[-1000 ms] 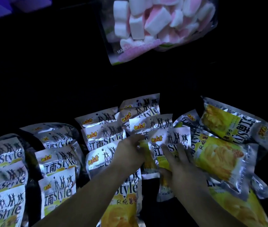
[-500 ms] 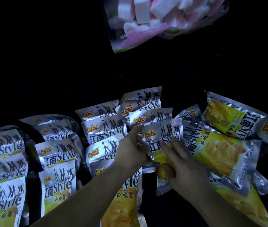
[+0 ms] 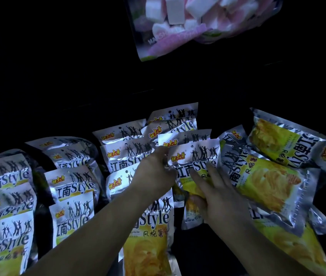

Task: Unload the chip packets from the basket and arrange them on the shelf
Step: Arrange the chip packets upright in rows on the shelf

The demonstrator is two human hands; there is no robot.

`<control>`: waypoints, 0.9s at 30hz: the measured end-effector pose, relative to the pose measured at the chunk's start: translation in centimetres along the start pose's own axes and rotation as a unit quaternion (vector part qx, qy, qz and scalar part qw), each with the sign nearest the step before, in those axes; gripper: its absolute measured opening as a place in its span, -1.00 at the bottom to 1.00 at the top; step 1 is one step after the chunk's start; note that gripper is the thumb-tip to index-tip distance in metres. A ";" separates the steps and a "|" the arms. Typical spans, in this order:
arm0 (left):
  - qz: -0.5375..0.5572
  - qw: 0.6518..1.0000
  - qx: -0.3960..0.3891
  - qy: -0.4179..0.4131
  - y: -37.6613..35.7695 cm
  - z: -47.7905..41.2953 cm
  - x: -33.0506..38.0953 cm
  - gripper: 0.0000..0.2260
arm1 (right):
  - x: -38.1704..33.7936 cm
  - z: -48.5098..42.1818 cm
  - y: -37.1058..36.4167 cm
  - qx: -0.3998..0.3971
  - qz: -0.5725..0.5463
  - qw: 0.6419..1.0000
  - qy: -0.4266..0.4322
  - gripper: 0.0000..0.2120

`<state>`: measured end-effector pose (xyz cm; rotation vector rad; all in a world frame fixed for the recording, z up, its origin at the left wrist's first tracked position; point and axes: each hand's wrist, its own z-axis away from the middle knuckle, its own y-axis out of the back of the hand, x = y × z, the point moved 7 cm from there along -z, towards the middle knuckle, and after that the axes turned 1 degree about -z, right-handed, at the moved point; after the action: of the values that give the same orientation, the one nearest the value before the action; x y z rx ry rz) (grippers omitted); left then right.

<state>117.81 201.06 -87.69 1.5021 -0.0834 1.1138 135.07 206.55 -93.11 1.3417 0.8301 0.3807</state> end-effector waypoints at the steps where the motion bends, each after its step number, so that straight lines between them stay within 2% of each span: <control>1: 0.034 0.999 -0.030 0.019 -0.4 0.0 -0.1 -0.63 | 0.0 0.0 0.0 0.000 -0.001 1.000 0.002 -0.36; 4: 0.096 0.990 -0.101 0.034 -1.8 0.5 0.2 -0.39 | 0.2 0.1 0.0 0.001 0.005 1.000 0.006 -0.34; 6: 0.086 0.990 -0.111 0.014 -2.3 0.8 0.6 -0.31 | 0.5 0.3 0.4 0.006 0.007 1.000 -0.004 -0.32; 9: 0.118 0.984 -0.127 0.029 -2.9 1.0 0.5 -0.24 | 1.1 0.7 0.2 -0.001 0.011 1.000 -0.020 -0.26; 11: 0.092 0.987 -0.127 0.030 -2.8 1.0 0.5 -0.40 | 0.9 0.8 0.0 -0.005 0.007 1.000 -0.010 -0.30; 13: 0.049 0.993 -0.108 0.017 -2.2 0.9 0.4 -0.70 | 0.5 1.0 0.0 -0.008 0.005 1.000 0.003 -0.36; 14: 0.041 0.995 -0.092 0.013 -1.7 0.8 0.3 -0.78 | 0.2 1.0 0.0 -0.010 0.006 1.000 0.006 -0.40; 17: 0.016 0.999 -0.024 -0.018 -0.3 0.3 0.0 -0.80 | -0.1 1.0 0.2 -0.006 -0.004 1.000 0.012 -0.45; 21: 0.011 0.999 0.022 -0.033 0.3 0.4 -0.2 -0.78 | 0.1 1.0 -0.3 -0.016 -0.011 0.999 0.028 -0.35; 24: -0.049 0.991 0.103 -0.063 1.3 1.1 0.4 -0.72 | 0.4 1.1 -0.7 -0.007 0.005 1.000 0.010 -0.31; 25: -0.049 0.991 0.100 -0.071 1.1 1.3 0.6 -0.73 | 0.3 1.1 -0.8 -0.007 0.007 1.000 0.005 -0.30; 27: 0.005 0.998 0.027 -0.055 -0.4 1.8 0.5 -0.73 | 0.2 1.1 -1.0 -0.007 0.003 1.000 0.013 -0.35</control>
<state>119.38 199.99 -87.36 1.6116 -0.1373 1.0482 135.80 205.75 -94.10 1.3300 0.8439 0.4087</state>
